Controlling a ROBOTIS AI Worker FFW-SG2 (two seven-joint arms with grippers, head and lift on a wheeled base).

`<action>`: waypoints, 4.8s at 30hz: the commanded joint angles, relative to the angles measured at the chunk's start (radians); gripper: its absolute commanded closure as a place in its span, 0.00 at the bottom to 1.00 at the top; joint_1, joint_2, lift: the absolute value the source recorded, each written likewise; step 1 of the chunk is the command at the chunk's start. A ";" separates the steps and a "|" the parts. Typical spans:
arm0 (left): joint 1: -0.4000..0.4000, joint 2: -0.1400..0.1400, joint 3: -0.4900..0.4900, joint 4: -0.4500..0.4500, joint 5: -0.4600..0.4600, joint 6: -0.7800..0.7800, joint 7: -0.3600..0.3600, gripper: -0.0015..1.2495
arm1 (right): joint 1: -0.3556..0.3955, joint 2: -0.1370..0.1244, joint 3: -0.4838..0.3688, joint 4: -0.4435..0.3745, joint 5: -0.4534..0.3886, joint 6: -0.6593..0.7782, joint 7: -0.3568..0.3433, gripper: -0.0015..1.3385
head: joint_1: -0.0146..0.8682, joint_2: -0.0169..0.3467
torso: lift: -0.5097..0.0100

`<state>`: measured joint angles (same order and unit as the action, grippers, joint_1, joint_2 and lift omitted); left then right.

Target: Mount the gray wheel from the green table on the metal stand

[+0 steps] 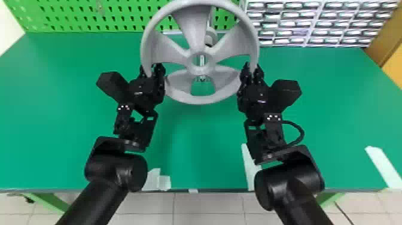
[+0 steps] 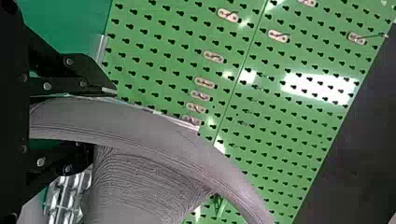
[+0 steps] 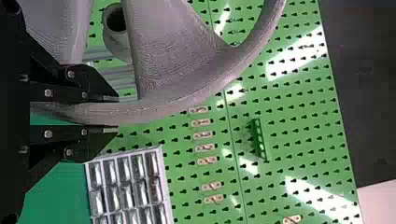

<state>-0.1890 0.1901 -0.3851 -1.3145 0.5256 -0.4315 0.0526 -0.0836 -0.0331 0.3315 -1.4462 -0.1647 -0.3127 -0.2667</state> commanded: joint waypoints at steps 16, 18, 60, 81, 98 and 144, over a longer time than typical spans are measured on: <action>-0.073 -0.040 0.008 0.126 -0.029 -0.021 -0.031 0.70 | -0.025 0.009 -0.039 0.036 0.030 -0.005 0.000 0.82 | 1.00 0.19 | 0.80; -0.081 -0.041 0.012 0.138 -0.029 -0.024 -0.040 0.70 | -0.031 0.009 -0.039 0.041 0.031 -0.006 0.000 0.82 | 1.00 0.19 | 0.80; -0.204 -0.057 0.020 0.350 -0.064 -0.116 -0.106 0.70 | -0.097 0.030 -0.078 0.144 0.079 -0.054 0.000 0.82 | 1.00 0.19 | 0.80; -0.191 -0.057 0.041 0.287 -0.088 -0.044 -0.082 0.70 | -0.088 0.029 -0.098 0.033 0.083 0.092 0.000 0.82 | 1.00 0.19 | 0.80; -0.172 -0.057 0.089 0.235 -0.111 0.031 -0.048 0.70 | -0.102 0.024 -0.088 -0.026 0.073 0.267 0.003 0.82 | 1.00 0.19 | 0.80; -0.201 -0.067 0.086 0.251 -0.133 0.131 -0.042 0.70 | -0.130 0.027 -0.123 -0.054 0.076 0.442 0.011 0.82 | 1.00 0.19 | 0.80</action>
<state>-0.3817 0.1255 -0.2943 -1.0727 0.3950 -0.3003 -0.0293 -0.2080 -0.0067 0.2115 -1.5008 -0.0925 0.1217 -0.2558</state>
